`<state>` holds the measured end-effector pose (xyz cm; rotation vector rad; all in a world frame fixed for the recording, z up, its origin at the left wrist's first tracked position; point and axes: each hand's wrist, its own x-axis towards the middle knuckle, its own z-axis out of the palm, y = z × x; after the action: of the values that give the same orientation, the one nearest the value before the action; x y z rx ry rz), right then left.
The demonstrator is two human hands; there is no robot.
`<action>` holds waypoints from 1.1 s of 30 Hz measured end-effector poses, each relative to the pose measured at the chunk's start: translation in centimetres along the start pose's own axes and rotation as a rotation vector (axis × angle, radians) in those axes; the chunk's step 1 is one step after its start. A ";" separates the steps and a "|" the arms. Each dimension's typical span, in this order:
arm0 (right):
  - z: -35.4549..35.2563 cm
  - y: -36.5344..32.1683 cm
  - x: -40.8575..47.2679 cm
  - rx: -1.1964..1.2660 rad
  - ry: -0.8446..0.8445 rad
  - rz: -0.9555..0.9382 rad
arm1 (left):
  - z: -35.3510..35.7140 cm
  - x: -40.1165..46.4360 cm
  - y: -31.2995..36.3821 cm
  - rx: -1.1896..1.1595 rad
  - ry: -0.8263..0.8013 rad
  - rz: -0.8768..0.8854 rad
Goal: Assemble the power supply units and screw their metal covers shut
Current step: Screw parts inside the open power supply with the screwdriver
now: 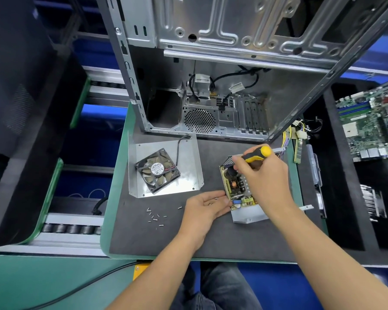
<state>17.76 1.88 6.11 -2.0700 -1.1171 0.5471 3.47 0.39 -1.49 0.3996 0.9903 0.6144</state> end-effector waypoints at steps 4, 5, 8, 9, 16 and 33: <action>0.1 0.0 0.1 -0.022 -0.017 0.001 | -0.1 0.0 0.0 0.005 0.004 0.002; 0.1 0.0 0.1 -0.028 -0.012 -0.006 | -0.1 0.0 0.0 0.006 0.005 0.003; 0.2 0.0 0.0 -0.038 0.004 -0.019 | -0.1 0.0 0.0 0.007 0.004 0.004; 0.2 0.0 0.0 -0.037 0.001 -0.016 | -0.1 0.0 0.0 0.009 0.004 0.004; 0.5 0.2 0.0 -0.063 0.014 -0.038 | -0.1 0.0 -0.1 0.015 -0.002 0.006; 1.2 -0.7 0.2 -0.208 0.015 -0.182 | 3.6 -1.1 1.9 0.121 0.139 0.169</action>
<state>16.64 2.77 5.83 -2.1131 -1.3869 0.3373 5.63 0.99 2.08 0.5572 1.1372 0.7445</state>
